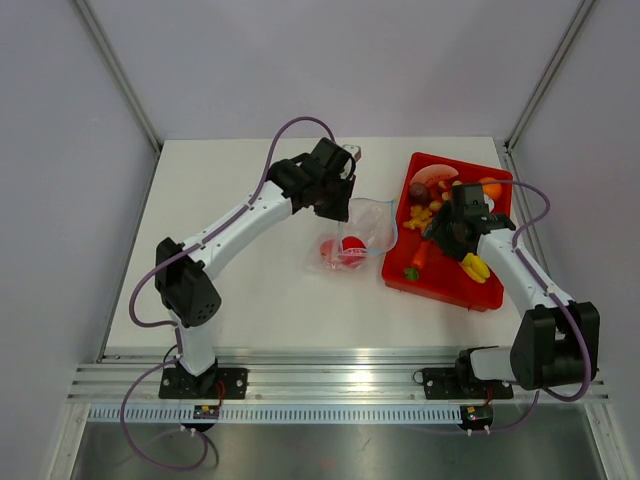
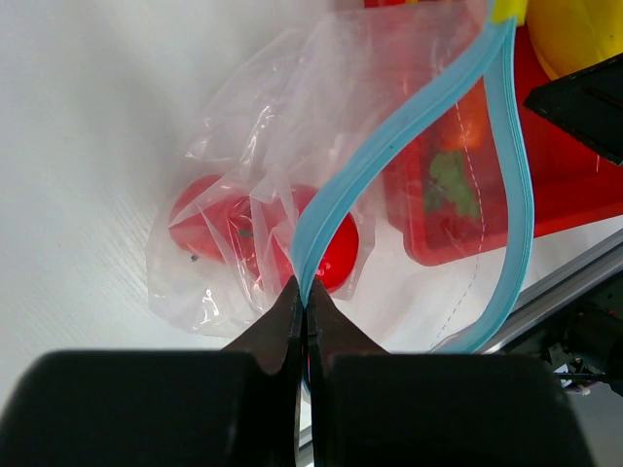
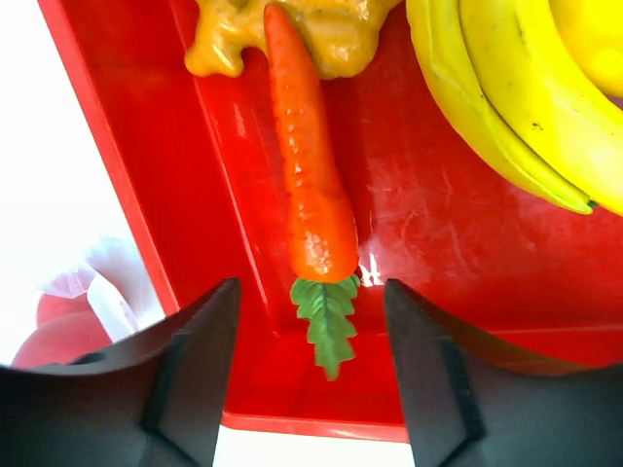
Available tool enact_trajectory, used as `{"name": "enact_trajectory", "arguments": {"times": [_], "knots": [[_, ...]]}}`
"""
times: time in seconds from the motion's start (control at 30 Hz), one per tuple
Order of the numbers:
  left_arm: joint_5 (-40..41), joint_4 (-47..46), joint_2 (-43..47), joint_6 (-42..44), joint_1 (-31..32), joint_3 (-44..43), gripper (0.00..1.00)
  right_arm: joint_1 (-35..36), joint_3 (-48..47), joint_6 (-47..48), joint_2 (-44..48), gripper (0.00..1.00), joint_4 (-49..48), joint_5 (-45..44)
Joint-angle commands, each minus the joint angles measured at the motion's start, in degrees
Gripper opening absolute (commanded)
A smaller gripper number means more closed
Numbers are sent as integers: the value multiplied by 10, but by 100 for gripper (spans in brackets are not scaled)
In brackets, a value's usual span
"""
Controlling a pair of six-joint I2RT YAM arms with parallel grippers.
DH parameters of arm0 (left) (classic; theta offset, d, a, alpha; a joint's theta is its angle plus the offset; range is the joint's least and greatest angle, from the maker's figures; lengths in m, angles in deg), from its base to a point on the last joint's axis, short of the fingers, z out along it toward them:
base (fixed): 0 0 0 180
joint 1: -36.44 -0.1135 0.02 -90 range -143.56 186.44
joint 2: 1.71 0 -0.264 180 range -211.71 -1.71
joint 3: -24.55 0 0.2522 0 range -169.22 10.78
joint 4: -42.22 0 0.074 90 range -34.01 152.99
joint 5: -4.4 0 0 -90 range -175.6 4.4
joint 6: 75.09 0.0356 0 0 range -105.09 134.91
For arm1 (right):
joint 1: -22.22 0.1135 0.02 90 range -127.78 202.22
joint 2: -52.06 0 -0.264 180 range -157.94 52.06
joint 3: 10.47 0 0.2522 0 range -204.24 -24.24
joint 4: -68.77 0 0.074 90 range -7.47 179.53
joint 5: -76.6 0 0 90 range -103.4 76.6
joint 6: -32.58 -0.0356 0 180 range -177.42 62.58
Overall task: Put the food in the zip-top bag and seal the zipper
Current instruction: Pick up the fake vegetable from the bin.
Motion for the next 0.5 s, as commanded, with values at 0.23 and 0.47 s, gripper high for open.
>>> {"name": "enact_trajectory", "arguments": {"times": [0.23, 0.47], "knots": [[-16, -29, 25, 0, -3, 7, 0, -1, 25, 46, -15, 68, -22, 30], [-19, -26, 26, 2, -3, 10, 0, -2, -88, 87, -169, 72, -7, -37]]}}
